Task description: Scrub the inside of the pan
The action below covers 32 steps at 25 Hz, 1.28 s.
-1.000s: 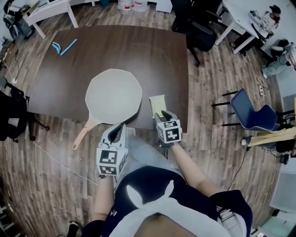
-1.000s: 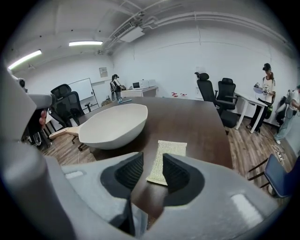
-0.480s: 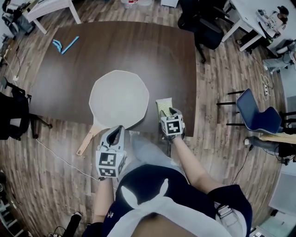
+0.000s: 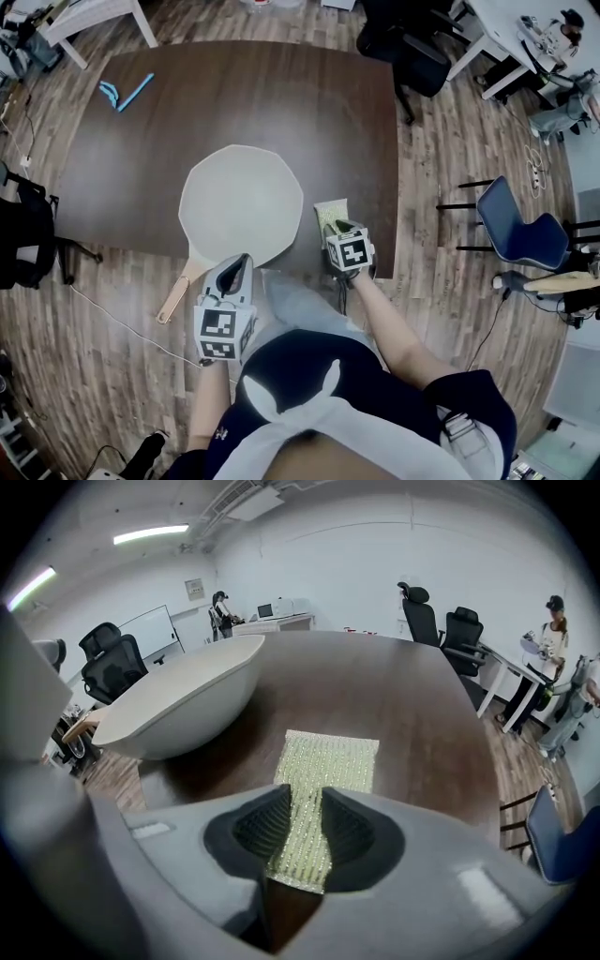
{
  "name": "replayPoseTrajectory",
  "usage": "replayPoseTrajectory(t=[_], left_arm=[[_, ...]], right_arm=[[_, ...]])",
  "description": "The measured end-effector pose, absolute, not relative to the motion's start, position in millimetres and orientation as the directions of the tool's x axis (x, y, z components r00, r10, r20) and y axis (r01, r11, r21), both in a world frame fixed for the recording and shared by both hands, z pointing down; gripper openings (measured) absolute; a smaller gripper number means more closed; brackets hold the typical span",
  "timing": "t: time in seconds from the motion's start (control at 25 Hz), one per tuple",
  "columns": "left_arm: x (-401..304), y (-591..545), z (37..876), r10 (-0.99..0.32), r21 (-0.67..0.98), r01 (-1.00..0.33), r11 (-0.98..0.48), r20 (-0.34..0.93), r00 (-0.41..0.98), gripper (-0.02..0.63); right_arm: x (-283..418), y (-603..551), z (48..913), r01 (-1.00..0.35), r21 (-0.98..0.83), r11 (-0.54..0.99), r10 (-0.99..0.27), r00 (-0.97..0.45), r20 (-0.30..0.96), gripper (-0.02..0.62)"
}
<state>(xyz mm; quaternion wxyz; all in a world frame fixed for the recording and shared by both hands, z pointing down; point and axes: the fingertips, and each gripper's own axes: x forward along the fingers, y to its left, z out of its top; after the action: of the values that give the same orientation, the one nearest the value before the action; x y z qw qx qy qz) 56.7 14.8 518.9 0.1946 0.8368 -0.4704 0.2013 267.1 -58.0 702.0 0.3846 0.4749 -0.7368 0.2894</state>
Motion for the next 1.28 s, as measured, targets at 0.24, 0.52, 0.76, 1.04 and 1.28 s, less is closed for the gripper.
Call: replayPoseTrajectory(t=[0.24,0.52,0.76,1.04,1.28], left_arm=[[48,11,525,-0.706,0.143,-0.865,-0.480,0.523,0.478,0.003],[30,11,526,-0.725,0.144,-0.882,-0.449,0.517,0.454,0.003],[13,15,527,-0.741,0.139,-0.898,-0.417,0.519,0.425,0.002],[-3,25,525,-0.759,0.136,-0.912,-0.386,0.516,0.398,0.003],[-20,36,527,-0.771,0.138,-0.925,-0.355,0.516,0.373,0.003]], right_arm=[[265,-60,701,-0.910,-0.088,0.406,-0.480,-0.294,0.826,0.015],[260,-55,686,-0.916,-0.147,0.373,-0.513,-0.335,0.790,0.009],[254,-62,646,-0.910,-0.176,0.376,-0.576,-0.378,0.725,0.009],[218,-65,578,-0.840,-0.169,0.516,-0.613,-0.500,0.611,0.011],[171,-63,550,-0.743,-0.131,0.656,-0.572,-0.603,0.556,0.011]])
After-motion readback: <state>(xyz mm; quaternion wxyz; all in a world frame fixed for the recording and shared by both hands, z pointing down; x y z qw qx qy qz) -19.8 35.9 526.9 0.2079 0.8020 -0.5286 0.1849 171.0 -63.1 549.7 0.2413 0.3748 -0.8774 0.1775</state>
